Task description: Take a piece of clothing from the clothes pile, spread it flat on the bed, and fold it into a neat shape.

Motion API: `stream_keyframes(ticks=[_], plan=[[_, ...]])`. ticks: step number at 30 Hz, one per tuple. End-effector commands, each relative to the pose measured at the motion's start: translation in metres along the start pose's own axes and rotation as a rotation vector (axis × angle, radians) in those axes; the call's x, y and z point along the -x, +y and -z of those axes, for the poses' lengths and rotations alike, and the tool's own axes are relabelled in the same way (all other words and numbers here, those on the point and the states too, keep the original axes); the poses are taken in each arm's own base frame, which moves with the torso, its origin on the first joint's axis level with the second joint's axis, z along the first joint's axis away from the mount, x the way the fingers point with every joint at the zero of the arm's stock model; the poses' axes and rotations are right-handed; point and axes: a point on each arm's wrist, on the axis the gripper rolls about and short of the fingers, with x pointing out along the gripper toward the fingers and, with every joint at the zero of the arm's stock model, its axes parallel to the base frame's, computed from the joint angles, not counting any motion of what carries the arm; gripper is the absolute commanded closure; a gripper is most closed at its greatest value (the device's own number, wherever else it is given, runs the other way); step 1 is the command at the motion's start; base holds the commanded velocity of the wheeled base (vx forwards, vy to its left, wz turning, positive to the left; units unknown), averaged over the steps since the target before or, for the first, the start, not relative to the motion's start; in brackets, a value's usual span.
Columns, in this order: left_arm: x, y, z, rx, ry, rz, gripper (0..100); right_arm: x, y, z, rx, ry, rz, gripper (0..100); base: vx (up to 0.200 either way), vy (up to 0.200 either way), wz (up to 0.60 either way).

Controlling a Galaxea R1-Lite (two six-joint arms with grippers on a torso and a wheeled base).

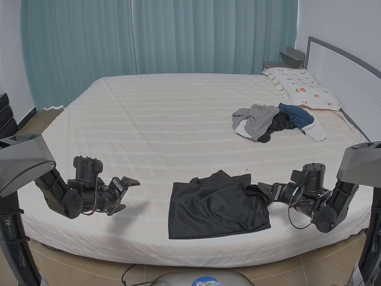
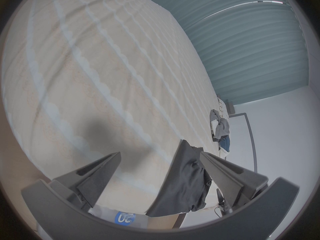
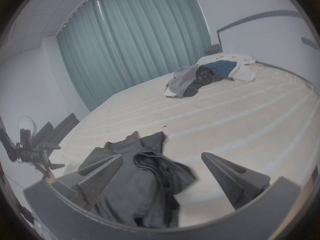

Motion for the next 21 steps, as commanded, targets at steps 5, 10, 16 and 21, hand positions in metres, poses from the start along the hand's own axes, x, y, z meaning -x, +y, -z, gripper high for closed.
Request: stream_keyframes(ticks=[5,10,16,21], plan=[[-0.016,-0.025,0.020,-0.029,0.004,0.030,0,-0.023,0.031,-0.002,-0.167,0.059,-0.091,0,0.000,0.000,0.00],[-0.018,-0.028,0.041,-0.059,0.035,0.010,0,-0.032,0.030,-0.001,-0.182,0.081,-0.082,0,0.000,0.000,0.00],[-0.021,-0.026,0.043,-0.061,0.023,-0.005,0,-0.031,0.034,-0.003,-0.180,0.084,-0.078,0,0.000,0.000,0.00],[-0.023,-0.024,0.043,-0.063,0.023,-0.011,0,-0.016,0.040,-0.015,-0.181,0.075,-0.095,0,0.000,0.000,0.00]])
